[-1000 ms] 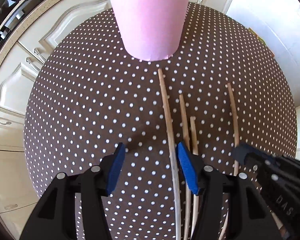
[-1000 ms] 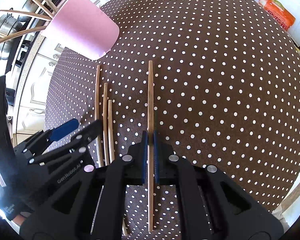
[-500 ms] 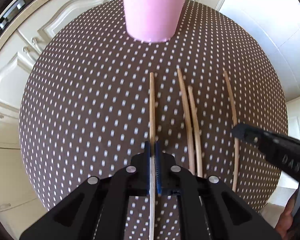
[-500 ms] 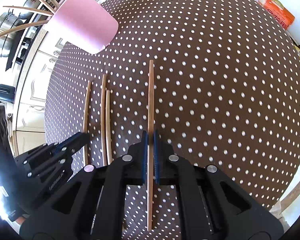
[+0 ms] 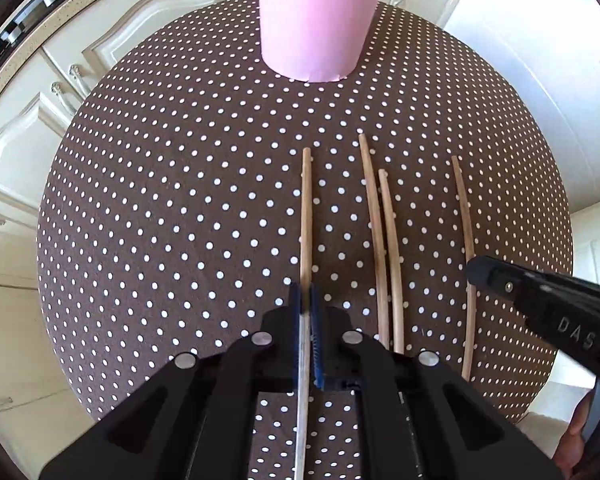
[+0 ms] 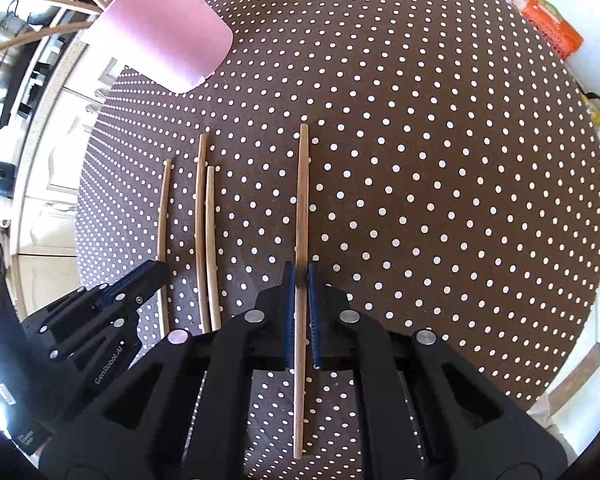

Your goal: Organize utensils

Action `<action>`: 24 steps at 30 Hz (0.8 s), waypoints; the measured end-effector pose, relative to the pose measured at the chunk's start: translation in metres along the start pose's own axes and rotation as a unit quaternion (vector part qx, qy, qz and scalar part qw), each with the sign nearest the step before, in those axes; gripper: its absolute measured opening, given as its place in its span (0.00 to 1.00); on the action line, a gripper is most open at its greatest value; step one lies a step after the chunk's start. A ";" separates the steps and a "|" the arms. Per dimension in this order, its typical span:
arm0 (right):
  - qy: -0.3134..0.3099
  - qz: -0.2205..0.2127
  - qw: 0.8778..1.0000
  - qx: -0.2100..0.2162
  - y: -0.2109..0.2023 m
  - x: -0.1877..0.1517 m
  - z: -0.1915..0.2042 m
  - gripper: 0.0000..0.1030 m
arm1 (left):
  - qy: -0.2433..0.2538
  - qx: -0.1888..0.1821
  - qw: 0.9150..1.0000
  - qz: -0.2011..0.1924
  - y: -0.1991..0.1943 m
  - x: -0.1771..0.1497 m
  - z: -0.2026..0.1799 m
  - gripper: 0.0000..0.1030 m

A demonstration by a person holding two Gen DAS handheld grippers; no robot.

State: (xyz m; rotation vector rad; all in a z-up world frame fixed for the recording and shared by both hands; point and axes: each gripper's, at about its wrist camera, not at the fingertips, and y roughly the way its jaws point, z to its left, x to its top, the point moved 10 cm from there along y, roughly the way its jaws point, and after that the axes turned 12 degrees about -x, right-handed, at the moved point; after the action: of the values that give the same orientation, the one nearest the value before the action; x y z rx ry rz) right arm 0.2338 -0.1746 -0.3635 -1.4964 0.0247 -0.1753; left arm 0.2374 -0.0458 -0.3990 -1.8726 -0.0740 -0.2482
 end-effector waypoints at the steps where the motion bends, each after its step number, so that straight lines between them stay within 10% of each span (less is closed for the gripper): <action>1: 0.001 0.001 1.000 -0.011 0.000 0.001 0.002 0.07 | -0.005 0.001 1.000 -0.001 0.001 0.002 0.001 0.07; 11: -0.059 -0.058 0.987 -0.136 0.004 -0.005 0.042 0.07 | -0.022 -0.004 1.000 -0.021 -0.005 0.009 -0.007 0.11; 24: -0.030 -0.095 0.994 -0.034 -0.018 -0.021 0.065 0.07 | -0.016 -0.017 0.999 -0.049 -0.020 -0.007 0.008 0.06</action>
State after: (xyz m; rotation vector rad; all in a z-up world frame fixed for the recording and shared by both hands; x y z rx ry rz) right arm 0.2197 -0.1090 -0.3426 -1.5717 -0.1620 -0.2837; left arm 0.2276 -0.0318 -0.3837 -1.9083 -0.1838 -0.2889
